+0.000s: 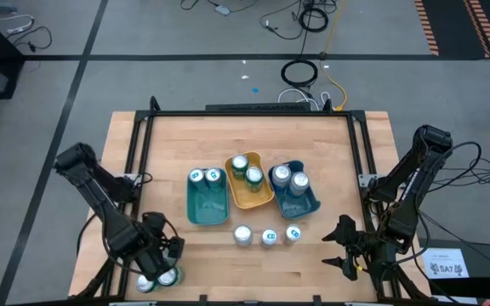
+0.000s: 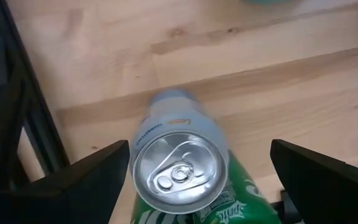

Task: Sort soda cans
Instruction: Move the blue and white soda can to the center

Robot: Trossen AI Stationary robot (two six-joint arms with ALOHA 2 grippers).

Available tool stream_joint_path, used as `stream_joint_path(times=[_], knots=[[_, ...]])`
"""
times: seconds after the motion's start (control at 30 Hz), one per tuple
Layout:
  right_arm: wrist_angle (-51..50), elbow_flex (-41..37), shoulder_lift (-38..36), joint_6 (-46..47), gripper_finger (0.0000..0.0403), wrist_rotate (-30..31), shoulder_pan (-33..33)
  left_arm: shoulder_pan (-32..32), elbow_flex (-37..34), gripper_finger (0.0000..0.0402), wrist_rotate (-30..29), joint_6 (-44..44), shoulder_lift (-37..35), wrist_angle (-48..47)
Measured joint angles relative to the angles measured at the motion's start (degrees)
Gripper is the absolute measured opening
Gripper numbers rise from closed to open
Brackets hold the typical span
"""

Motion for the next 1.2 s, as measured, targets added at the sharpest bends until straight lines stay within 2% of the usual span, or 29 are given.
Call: stream_joint_path(times=[0.2,0.77,1.07,1.2], knots=[[0.1,0.0,0.0,0.2,0.0327,-0.5,0.0,0.0,0.0,0.0400,4.3,0.0,2.4,0.2],[0.1,0.0,0.0,0.0,0.0327,-0.5,0.0,-0.1,-1.4,0.0398,4.9,-1.6,5.3,3.8],[0.2,0.0,0.0,0.0,0.0327,-0.5,0.0,0.1,-1.9,0.0327,6.1,-2.6,5.3,3.4],[0.2,0.0,0.0,-0.5,0.0327,-0.5,0.0,0.6,-1.5,0.0318,5.5,-2.3,5.3,2.8]])
